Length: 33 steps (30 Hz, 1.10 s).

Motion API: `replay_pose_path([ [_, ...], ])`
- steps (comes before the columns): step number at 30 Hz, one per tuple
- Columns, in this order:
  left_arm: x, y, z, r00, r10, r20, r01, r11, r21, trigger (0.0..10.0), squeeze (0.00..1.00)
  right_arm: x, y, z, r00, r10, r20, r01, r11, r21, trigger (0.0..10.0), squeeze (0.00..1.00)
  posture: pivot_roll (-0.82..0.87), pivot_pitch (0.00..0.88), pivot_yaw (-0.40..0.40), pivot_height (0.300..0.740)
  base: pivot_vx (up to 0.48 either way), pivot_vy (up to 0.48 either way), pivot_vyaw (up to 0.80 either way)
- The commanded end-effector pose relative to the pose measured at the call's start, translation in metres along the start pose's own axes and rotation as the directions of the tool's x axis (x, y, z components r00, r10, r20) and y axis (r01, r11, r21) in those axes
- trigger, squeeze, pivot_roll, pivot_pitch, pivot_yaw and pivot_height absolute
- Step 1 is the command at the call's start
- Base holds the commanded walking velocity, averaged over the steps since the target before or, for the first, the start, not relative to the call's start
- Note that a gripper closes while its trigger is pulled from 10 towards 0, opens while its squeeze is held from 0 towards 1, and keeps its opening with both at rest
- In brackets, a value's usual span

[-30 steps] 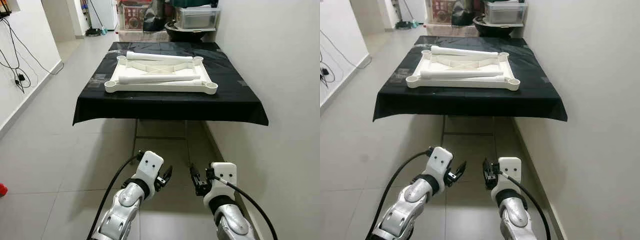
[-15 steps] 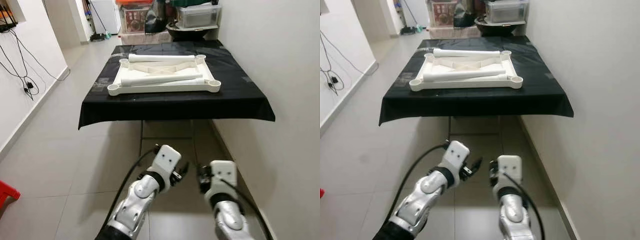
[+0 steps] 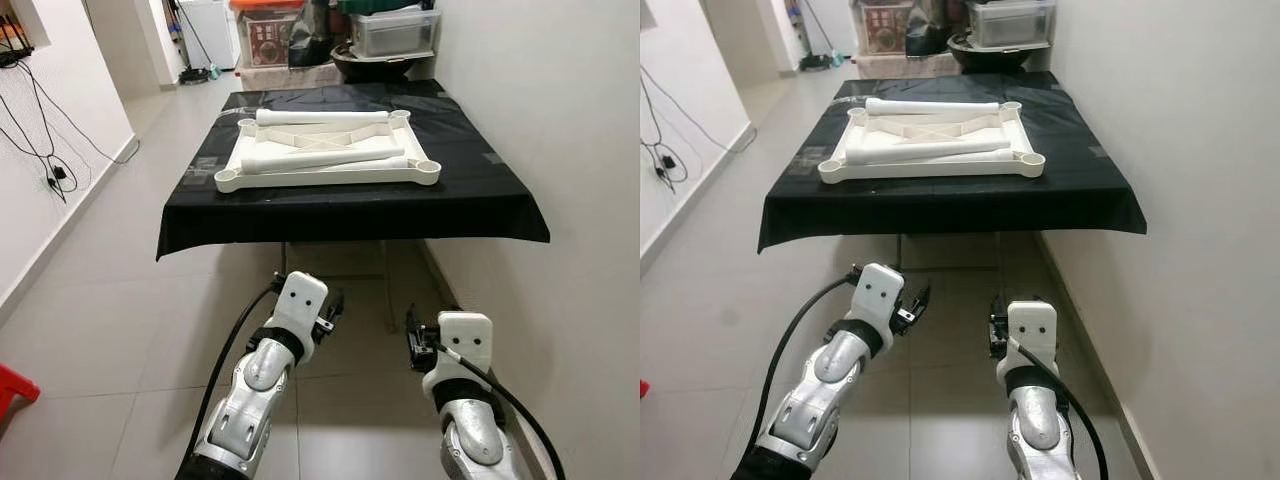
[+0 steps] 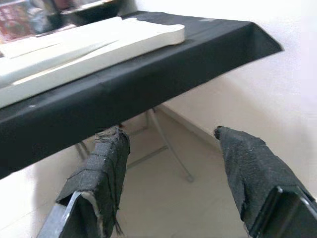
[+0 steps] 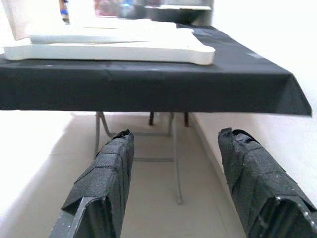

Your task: Building children table

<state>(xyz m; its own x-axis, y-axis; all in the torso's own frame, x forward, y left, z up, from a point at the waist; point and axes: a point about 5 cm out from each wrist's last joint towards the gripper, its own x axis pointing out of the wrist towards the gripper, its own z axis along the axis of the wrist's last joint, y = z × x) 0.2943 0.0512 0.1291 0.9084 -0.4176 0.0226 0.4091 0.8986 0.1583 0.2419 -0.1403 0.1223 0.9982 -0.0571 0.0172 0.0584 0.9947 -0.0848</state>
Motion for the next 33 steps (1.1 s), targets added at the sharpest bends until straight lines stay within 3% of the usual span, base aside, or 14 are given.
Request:
replay_pose_path([
  [1,-0.001,-0.003,-0.005,0.999,-0.034,-0.01,0.034,0.999,0.009,10.0,0.0,0.001,0.005,0.001,0.999,0.037,0.008,-0.037,0.999,0.012,10.0,0.0,0.02,0.0,-0.019,0.74,0.0,0.0,0.0],
  [4,0.001,-0.01,-0.004,0.996,-0.088,-0.003,0.088,0.993,0.073,10.0,0.0,-0.001,0.011,-0.001,0.996,0.083,0.017,-0.083,0.997,0.009,10.0,0.0,0.02,0.0,-0.028,0.74,0.0,0.0,0.0],
  [10,0.001,-0.012,-0.01,0.996,-0.083,-0.039,0.083,0.996,0.019,10.0,0.0,-0.002,0.013,-0.001,0.997,0.077,0.03,-0.077,0.997,-0.012,10.0,0.0,0.02,0.0,-0.025,0.74,0.0,0.0,0.27],
  [16,0.004,0.003,-0.014,0.997,0.026,-0.066,-0.029,0.999,-0.044,10.0,0.0,0.004,0.002,-0.004,1.0,0.009,0.011,-0.009,1.0,0.01,10.0,0.0,0.02,0.0,-0.038,0.74,0.0,0.0,0.66],
  [29,0.006,-0.003,-0.012,0.999,-0.029,-0.043,0.029,1.0,-0.011,10.0,0.0,0.006,0.006,-0.009,0.999,0.043,-0.028,-0.042,0.999,0.025,10.0,0.0,0.02,0.0,-0.013,0.74,0.0,0.0,0.0],
  [33,0.006,-0.004,-0.01,0.999,-0.031,-0.034,0.03,0.999,-0.013,10.0,0.0,0.005,0.01,-0.009,0.998,0.056,-0.022,-0.056,0.998,0.006,10.0,0.0,0.02,0.0,-0.015,0.74,0.0,0.0,0.6],
])
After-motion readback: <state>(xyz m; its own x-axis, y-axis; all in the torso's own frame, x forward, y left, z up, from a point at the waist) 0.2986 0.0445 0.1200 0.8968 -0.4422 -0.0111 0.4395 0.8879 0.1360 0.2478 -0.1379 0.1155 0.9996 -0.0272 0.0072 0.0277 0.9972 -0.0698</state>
